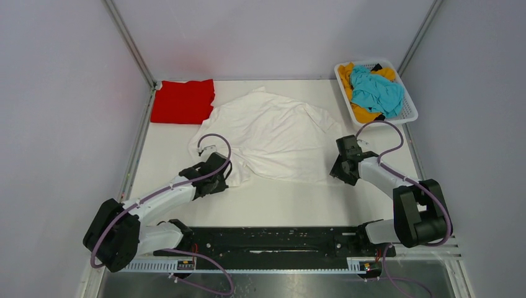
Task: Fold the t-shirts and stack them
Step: Flatten out the tshirt
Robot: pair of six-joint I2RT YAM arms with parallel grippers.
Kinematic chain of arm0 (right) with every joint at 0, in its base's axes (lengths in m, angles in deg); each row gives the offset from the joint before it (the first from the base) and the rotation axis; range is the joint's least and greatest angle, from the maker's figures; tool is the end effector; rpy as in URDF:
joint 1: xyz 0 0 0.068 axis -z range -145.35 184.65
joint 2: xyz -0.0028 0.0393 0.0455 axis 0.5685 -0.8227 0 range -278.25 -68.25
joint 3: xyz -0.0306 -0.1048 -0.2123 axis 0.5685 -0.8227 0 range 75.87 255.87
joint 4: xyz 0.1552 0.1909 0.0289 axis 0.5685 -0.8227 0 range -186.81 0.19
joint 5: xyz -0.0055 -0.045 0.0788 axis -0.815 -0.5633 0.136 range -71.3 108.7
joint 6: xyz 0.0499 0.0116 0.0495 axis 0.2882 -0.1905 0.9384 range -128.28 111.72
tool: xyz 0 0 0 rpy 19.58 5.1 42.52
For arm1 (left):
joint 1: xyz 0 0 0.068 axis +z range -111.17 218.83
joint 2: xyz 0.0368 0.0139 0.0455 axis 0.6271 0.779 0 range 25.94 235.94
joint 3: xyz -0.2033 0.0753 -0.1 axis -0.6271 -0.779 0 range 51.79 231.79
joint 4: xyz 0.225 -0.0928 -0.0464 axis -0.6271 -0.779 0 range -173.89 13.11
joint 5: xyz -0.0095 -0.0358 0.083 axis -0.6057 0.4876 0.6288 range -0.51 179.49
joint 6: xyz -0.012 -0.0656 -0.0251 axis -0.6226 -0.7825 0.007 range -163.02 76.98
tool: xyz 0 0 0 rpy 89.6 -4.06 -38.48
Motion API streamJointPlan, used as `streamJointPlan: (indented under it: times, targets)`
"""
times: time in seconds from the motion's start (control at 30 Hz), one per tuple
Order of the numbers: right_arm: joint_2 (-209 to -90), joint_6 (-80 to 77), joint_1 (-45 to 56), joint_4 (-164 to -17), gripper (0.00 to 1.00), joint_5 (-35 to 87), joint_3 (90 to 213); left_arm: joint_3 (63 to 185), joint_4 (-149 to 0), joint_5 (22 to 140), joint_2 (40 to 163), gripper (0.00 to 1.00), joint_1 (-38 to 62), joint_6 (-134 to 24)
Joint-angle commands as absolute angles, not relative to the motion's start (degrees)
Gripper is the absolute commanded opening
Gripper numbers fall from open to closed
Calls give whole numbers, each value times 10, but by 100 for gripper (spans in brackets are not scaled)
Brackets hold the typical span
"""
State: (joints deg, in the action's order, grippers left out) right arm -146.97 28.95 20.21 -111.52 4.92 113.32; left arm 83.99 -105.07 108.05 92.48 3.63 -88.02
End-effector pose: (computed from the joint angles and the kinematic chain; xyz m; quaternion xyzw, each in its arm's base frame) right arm 0.2432 0.0482 0.1143 0.2182 0.9408 -0.0039 0.2595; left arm 0.1846 -0.1074 0.1279 -0.1200 0.9519 -0.0311 0.2802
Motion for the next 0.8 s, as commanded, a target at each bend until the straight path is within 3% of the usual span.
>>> streamJointPlan:
  times: [0.0,0.17,0.27,0.4,0.77]
  targets:
    - [-1479,306,205,-1102,53,90,1144,846,-1041,1103,904,0,34,-879]
    - [-1468,311,205,-1100,43,116,1133,852,-1050,1110,896,0,34,-878]
    - [-1457,306,205,-1107,18,108,1127,854,-1053,1113,886,0,34,-878]
    - [-1415,302,205,-1116,1,96,1130,869,-1061,1134,839,0,34,-882]
    - [-1184,277,205,-1184,0,63,1241,1047,-1029,1193,666,0,34,-784]
